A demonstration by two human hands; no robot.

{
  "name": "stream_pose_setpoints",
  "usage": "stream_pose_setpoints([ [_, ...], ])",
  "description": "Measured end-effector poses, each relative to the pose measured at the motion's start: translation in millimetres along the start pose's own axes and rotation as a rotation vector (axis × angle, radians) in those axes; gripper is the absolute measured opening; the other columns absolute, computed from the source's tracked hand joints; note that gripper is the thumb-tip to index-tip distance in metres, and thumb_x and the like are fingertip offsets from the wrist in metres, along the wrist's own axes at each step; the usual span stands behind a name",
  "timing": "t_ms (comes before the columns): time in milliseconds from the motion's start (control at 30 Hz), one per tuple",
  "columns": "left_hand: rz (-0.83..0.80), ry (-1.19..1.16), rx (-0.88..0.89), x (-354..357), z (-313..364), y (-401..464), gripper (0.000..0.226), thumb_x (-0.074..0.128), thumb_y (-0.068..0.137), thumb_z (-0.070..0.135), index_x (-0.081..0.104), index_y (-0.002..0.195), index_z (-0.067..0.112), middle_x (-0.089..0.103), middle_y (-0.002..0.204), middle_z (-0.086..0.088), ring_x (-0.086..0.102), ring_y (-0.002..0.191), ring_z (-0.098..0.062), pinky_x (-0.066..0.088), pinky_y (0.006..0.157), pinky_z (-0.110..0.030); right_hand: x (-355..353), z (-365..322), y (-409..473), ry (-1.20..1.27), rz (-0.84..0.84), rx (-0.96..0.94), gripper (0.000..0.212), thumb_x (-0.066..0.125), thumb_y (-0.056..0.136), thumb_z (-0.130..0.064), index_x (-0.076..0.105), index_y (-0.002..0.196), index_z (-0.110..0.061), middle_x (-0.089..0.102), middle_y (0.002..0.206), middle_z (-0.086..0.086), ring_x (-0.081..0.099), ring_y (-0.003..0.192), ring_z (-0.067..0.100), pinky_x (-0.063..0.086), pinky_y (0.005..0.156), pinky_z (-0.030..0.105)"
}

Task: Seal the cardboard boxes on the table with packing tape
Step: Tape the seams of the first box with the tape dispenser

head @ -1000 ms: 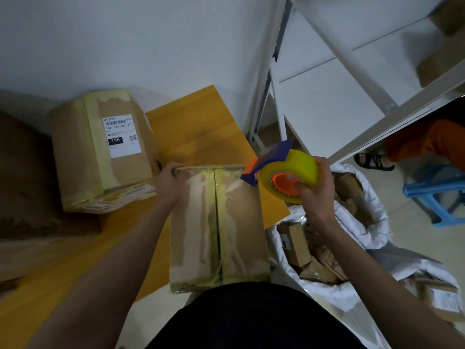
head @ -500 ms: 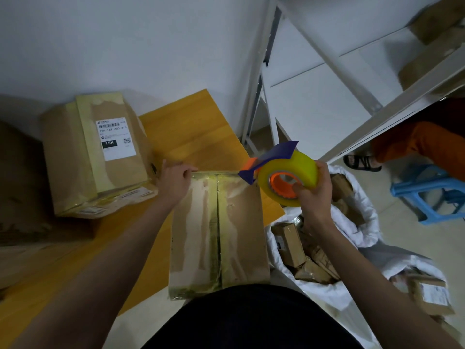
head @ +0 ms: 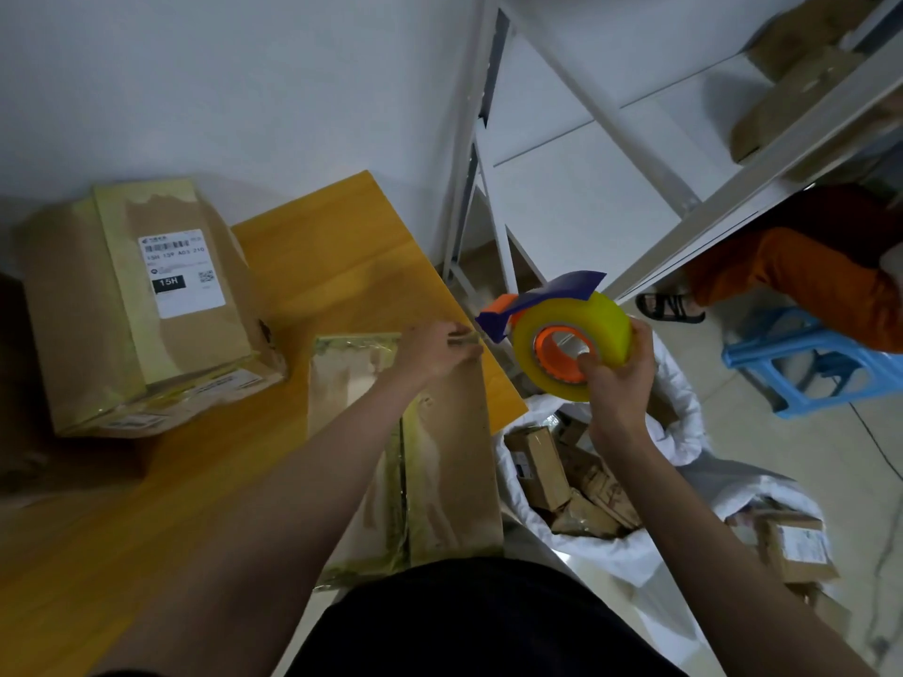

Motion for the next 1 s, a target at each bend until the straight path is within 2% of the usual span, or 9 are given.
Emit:
stream_pose_setpoints([
  [100, 0.028, 0.178, -0.034, 2.6, 6.8, 3.5, 0.063, 0.061, 0.088, 0.064, 0.053, 0.14, 0.029, 0.063, 0.135, 0.002, 0.056, 0.126, -0.022, 0.032, 0.107, -0.041, -6.9, 2.1, -0.8, -0.006, 0.023, 0.005, 0.056, 0.066, 0.085, 0.009, 0.047, 0.119, -0.031, 0.057, 0.101, -0.009, 0.058, 0.084, -0.002, 0.049, 0.066, 0.013],
  [267, 0.028, 0.165, -0.031, 8.2, 13.3, 9.2, 0.036, 0.06, 0.093, 0.048, 0.061, 0.127, 0.034, 0.066, 0.126, 0.007, 0.058, 0.121, -0.019, 0.027, 0.107, -0.041, -11.2, 4.1, -2.7, 0.02, 0.038, 0.027, 0.054, 0.066, 0.087, 0.007, 0.045, 0.116, -0.033, 0.055, 0.103, -0.012, 0.057, 0.089, 0.004, 0.047, 0.06, 0.006],
  [400, 0.063, 0.004, -0.043, 9.0, 7.1, 12.2, 0.029, 0.062, 0.096, 0.042, 0.069, 0.115, 0.022, 0.072, 0.109, 0.005, 0.065, 0.108, -0.016, 0.042, 0.092, -0.032, -11.5, 2.5, -5.5, 0.019, 0.033, 0.045, 0.055, 0.066, 0.088, 0.007, 0.041, 0.119, -0.032, 0.05, 0.101, -0.018, 0.054, 0.088, 0.001, 0.044, 0.058, 0.003],
  [500, 0.078, -0.084, -0.039, 8.2, 0.9, 14.1, 0.024, 0.055, 0.102, 0.029, 0.071, 0.111, 0.014, 0.072, 0.103, -0.002, 0.067, 0.099, -0.021, 0.044, 0.078, -0.029, -12.0, 2.2, -6.4, 0.043, 0.033, 0.068, 0.055, 0.064, 0.089, 0.009, 0.04, 0.118, -0.031, 0.048, 0.1, -0.019, 0.054, 0.086, 0.0, 0.045, 0.059, 0.004],
  [667, 0.093, -0.149, -0.035, -18.6, -25.0, 7.1, 0.027, 0.056, 0.102, 0.018, 0.068, 0.125, 0.013, 0.067, 0.127, -0.008, 0.063, 0.114, -0.025, 0.05, 0.097, -0.037, -14.5, 2.2, -4.5, 0.076, 0.039, 0.116, 0.057, 0.065, 0.089, 0.008, 0.043, 0.121, -0.033, 0.054, 0.1, -0.014, 0.056, 0.088, 0.004, 0.047, 0.069, 0.02],
  [800, 0.291, 0.199, -0.046, -64.9, -76.2, -18.9, 0.026, 0.052, 0.104, 0.027, 0.072, 0.118, 0.017, 0.072, 0.117, -0.009, 0.064, 0.109, -0.032, 0.046, 0.092, -0.038, -12.4, 0.6, -3.3, 0.086, 0.016, 0.126, 0.055, 0.064, 0.09, 0.008, 0.045, 0.123, -0.031, 0.056, 0.099, -0.011, 0.058, 0.088, 0.007, 0.049, 0.072, 0.023],
  [867, 0.34, 0.378, -0.082, -75.9, -101.4, -38.3, 0.033, 0.043, 0.106, 0.031, 0.065, 0.127, 0.019, 0.067, 0.122, -0.009, 0.057, 0.116, -0.034, 0.04, 0.1, -0.042, -9.5, 1.9, -3.2, 0.096, 0.002, 0.136, 0.053, 0.064, 0.09, 0.007, 0.046, 0.117, -0.036, 0.055, 0.099, -0.011, 0.058, 0.089, 0.009, 0.048, 0.071, 0.024],
  [933, 0.391, 0.454, -0.111, -77.0, -118.0, -55.0, 0.037, 0.038, 0.107, 0.031, 0.056, 0.136, 0.017, 0.058, 0.131, -0.012, 0.048, 0.125, -0.034, 0.032, 0.108, -0.043, -3.3, 2.2, -4.5, 0.1, -0.027, 0.147, 0.051, 0.063, 0.09, 0.007, 0.047, 0.107, -0.039, 0.055, 0.102, -0.008, 0.058, 0.091, 0.01, 0.047, 0.069, 0.022],
  [1000, 0.434, 0.468, -0.131, -75.5, -124.3, -62.6, 0.037, 0.038, 0.107, 0.029, 0.055, 0.135, 0.012, 0.055, 0.128, -0.016, 0.046, 0.121, -0.037, 0.032, 0.107, -0.044, 4.1, 3.3, -5.9, 0.101, -0.055, 0.15, 0.052, 0.064, 0.09, 0.007, 0.047, 0.105, -0.04, 0.056, 0.11, -0.002, 0.059, 0.095, 0.013, 0.047, 0.069, 0.021],
])
Point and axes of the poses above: each hand's wrist, its own y-axis towards the middle knuckle, its own x-axis out of the palm, z = x × y, the point moved 6 cm from there along y, towards the middle knuckle
